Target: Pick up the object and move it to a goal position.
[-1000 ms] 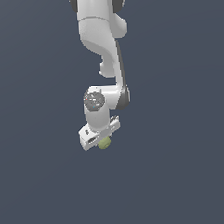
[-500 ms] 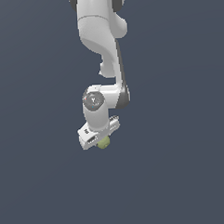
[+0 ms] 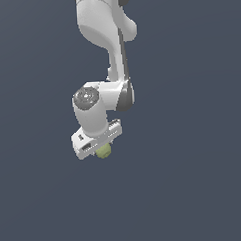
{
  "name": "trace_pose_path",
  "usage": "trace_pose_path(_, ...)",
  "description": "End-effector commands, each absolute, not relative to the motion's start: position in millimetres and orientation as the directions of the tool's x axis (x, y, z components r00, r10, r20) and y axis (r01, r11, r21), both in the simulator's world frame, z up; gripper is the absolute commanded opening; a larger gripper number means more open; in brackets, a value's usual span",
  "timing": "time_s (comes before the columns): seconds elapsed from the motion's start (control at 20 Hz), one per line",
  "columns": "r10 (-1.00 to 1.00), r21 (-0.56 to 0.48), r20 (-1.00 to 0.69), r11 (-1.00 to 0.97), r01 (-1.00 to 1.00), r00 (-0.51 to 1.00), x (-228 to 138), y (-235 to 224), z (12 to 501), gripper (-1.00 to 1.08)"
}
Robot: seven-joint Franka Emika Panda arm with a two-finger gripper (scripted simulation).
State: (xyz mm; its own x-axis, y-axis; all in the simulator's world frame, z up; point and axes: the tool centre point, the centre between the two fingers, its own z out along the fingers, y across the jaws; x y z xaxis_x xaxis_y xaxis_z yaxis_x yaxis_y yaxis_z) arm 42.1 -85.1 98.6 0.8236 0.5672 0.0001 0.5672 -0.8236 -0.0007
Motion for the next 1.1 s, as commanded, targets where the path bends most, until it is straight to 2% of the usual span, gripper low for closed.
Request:
trace_pose_path(0.0, 0.567, 0.0, 0.001, -0.824, 0.567, 0.824, 47, -97, 120, -1.0)
trace_pose_path(0.65, 0.567, -0.001, 0.001, -0.824, 0.567, 0.824, 74, -163, 240, -1.0)
trace_pose_path(1.05, 0.567, 0.0, 0.001, -0.824, 0.567, 0.824, 88, -192, 292, -1.0)
